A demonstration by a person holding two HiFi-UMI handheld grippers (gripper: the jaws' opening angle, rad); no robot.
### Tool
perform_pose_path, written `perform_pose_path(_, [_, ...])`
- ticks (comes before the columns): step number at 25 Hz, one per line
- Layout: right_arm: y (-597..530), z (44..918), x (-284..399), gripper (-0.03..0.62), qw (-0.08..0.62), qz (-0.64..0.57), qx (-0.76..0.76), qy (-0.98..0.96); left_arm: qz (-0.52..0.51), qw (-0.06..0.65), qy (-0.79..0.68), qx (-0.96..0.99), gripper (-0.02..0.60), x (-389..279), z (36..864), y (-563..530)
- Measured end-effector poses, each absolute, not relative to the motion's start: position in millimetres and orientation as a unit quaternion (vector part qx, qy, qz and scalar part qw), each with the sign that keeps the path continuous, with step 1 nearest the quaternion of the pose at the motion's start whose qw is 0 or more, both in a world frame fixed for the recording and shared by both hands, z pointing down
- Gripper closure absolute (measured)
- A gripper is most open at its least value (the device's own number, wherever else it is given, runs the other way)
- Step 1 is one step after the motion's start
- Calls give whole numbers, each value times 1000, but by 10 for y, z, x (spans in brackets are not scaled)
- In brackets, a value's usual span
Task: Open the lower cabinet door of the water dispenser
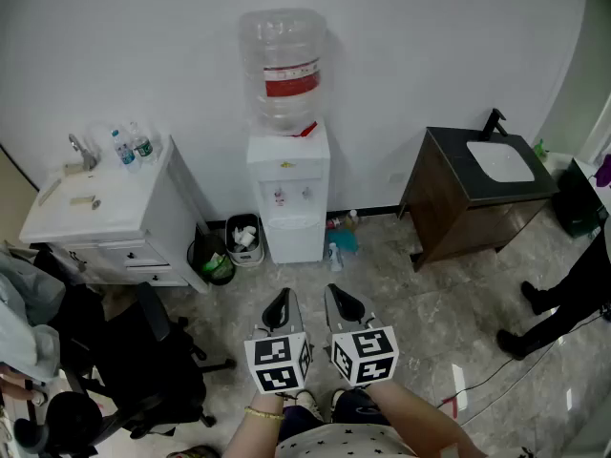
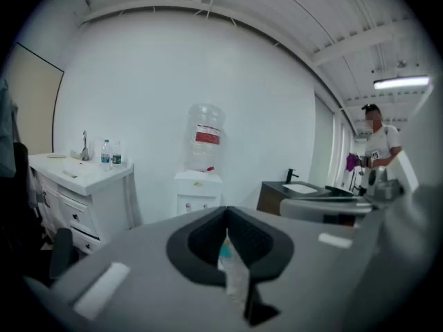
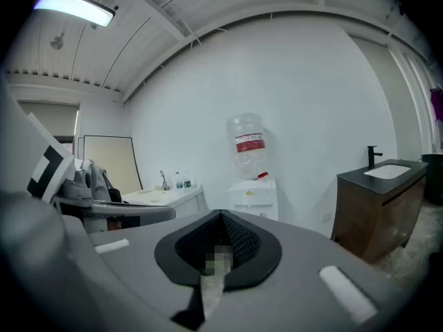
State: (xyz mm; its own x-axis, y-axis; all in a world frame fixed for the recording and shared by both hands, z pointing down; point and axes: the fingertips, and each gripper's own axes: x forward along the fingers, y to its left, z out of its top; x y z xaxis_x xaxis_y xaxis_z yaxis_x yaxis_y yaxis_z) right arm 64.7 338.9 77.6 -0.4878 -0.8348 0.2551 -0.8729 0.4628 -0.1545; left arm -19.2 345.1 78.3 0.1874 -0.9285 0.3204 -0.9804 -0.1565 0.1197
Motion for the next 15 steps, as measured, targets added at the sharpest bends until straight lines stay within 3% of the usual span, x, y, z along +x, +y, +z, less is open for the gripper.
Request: perform_pose_path(15, [3331, 933, 373, 595, 85, 129, 515, -843, 85, 172, -623, 759, 575, -501, 1013, 3311])
